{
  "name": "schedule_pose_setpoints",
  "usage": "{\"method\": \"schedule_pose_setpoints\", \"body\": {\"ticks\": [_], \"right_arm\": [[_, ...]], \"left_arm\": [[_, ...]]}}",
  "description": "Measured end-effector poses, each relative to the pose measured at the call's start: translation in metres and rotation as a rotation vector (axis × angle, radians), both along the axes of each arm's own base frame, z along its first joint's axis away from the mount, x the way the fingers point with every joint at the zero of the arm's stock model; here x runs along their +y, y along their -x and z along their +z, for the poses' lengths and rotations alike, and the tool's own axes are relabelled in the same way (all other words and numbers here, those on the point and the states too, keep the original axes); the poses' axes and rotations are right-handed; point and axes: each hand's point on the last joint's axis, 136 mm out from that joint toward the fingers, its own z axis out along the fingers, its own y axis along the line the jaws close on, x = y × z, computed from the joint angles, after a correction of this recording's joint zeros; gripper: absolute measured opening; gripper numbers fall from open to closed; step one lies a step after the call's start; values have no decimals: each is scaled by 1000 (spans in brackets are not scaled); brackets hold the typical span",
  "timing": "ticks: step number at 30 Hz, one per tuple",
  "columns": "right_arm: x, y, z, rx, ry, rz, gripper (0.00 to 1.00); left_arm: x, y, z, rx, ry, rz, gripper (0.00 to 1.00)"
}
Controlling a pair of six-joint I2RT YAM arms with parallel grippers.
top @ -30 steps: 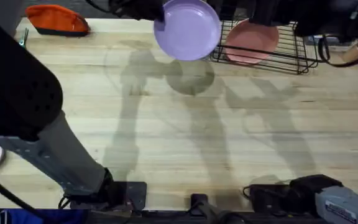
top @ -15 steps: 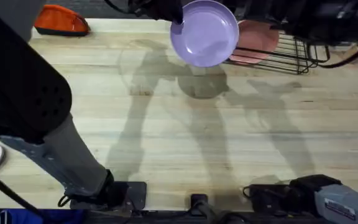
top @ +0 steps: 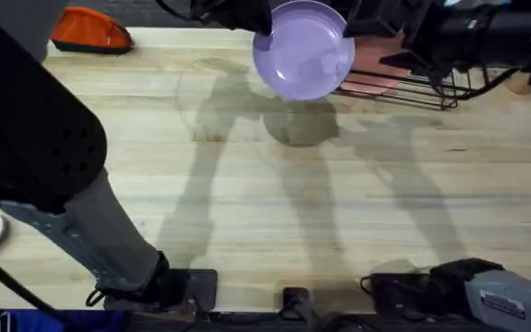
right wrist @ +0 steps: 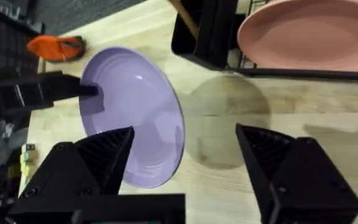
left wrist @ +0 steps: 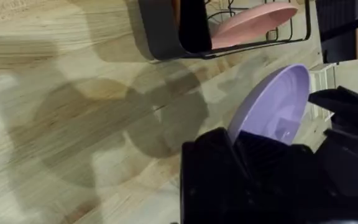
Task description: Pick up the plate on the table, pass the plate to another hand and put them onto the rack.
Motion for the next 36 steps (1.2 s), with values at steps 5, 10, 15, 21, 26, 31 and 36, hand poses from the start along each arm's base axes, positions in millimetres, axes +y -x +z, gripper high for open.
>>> {"method": "schedule_pose_setpoints", "body": {"ticks": [5,10,15,21,26,31,36], "right_arm": [[20,-4,-24,63,8,51,998],[25,-8,-34,84,11,64,929],[26,-10,-32,72,5,61,119],[26,-10,-32,73,3,60,32],[26,-10,-32,72,6,61,32],[27,-15,-26,22,30,87,32],[29,-23,-15,-82,93,148,32]], "left_arm": [[0,0,0,0,0,0,42],[0,0,0,0,0,0,42],[0,0,0,0,0,0,40],[0,0,0,-4,1,-5,353],[0,0,2,-6,11,-10,905],[10,-5,10,-23,16,16,994],[31,-14,34,-70,19,64,995]]}}
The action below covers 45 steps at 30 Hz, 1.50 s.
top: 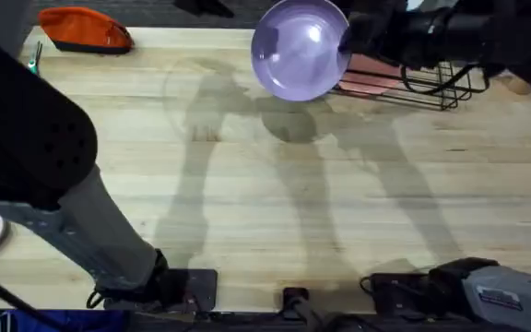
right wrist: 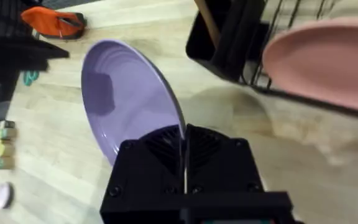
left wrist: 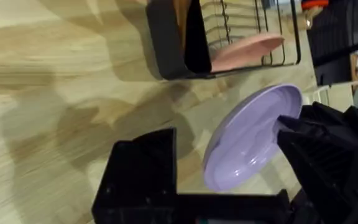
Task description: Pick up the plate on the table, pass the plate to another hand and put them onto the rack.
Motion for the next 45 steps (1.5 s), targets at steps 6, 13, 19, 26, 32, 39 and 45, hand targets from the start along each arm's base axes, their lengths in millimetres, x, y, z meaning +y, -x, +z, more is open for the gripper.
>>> {"method": "schedule_pose_setpoints", "body": {"ticks": [6,13,19,26,32,39,45], "right_arm": [[1,-11,15,-135,75,58,32],[-26,-28,26,-207,119,-27,32],[-50,-59,94,-560,207,-55,32],[-80,-69,144,-847,436,-67,30],[-143,-82,150,-937,724,-97,30],[-182,-116,125,-883,788,-76,30],[-191,-147,120,-911,847,-8,30]], "left_arm": [[61,1,14,2,-167,153,995],[105,33,40,-56,-414,291,995],[110,39,54,-96,-432,311,995],[112,36,48,-81,-446,315,995],[112,36,48,-81,-446,316,995],[112,36,48,-81,-446,316,995],[112,36,48,-81,-446,316,995]]}}
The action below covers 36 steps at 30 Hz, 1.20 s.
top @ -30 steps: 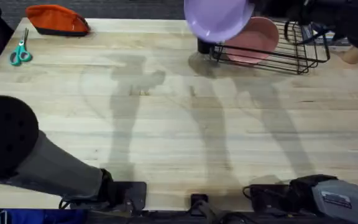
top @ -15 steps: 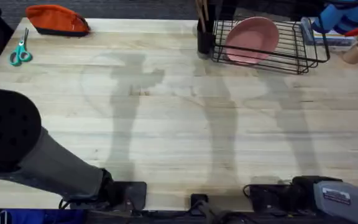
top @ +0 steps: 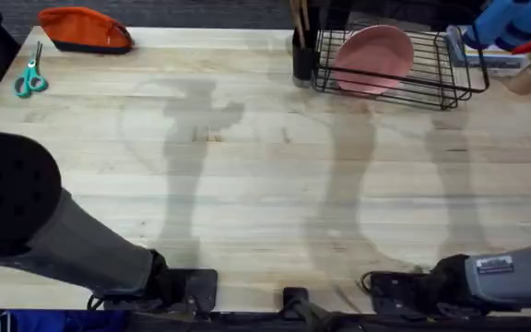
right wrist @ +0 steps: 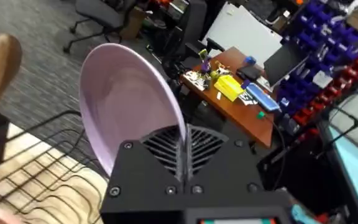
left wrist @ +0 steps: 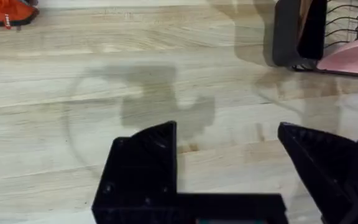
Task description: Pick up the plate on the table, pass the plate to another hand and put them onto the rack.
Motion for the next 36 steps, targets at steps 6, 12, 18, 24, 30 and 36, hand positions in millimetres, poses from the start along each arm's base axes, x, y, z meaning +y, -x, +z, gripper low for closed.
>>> {"method": "schedule_pose_setpoints", "body": {"ticks": [6,12,18,24,30,36], "right_arm": [[13,-29,-38,42,66,131,30],[15,-42,-82,115,74,171,30],[15,-47,-116,187,79,182,30],[15,-42,-163,319,109,206,30],[12,-41,-190,394,100,210,30],[11,-40,-192,406,95,209,124]], "left_arm": [[0,1,-1,6,0,0,995],[0,1,-1,7,0,0,995],[0,1,-1,7,0,0,995],[0,1,-1,7,0,0,995],[0,1,-1,7,0,0,996],[0,1,-1,7,0,0,996]]}}
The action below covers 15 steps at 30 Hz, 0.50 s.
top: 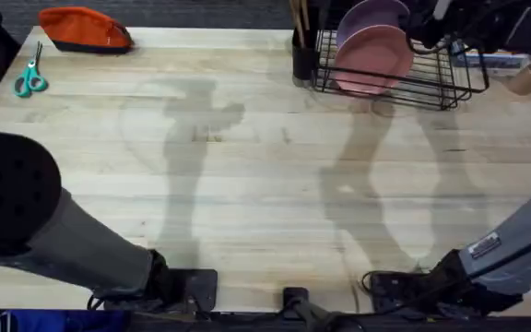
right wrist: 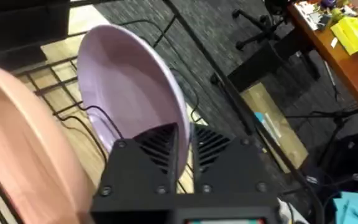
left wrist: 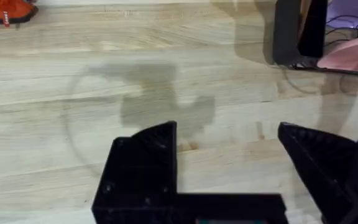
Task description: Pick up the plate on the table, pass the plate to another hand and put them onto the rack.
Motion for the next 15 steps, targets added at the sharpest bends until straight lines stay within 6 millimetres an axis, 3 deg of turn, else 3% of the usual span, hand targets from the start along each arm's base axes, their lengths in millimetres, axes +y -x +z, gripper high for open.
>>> {"method": "schedule_pose_setpoints", "body": {"ticks": [1,3,7,9,15], "right_arm": [[0,0,-1,4,-1,0,172],[1,0,-3,7,0,2,385],[1,0,-3,8,-1,2,940],[1,0,-3,7,1,3,992],[1,0,-3,7,1,3,997]], "left_arm": [[0,0,0,0,0,0,996],[0,0,0,0,0,0,996],[0,0,0,0,0,0,996],[0,0,0,0,0,0,995],[0,0,0,0,0,0,995]]}}
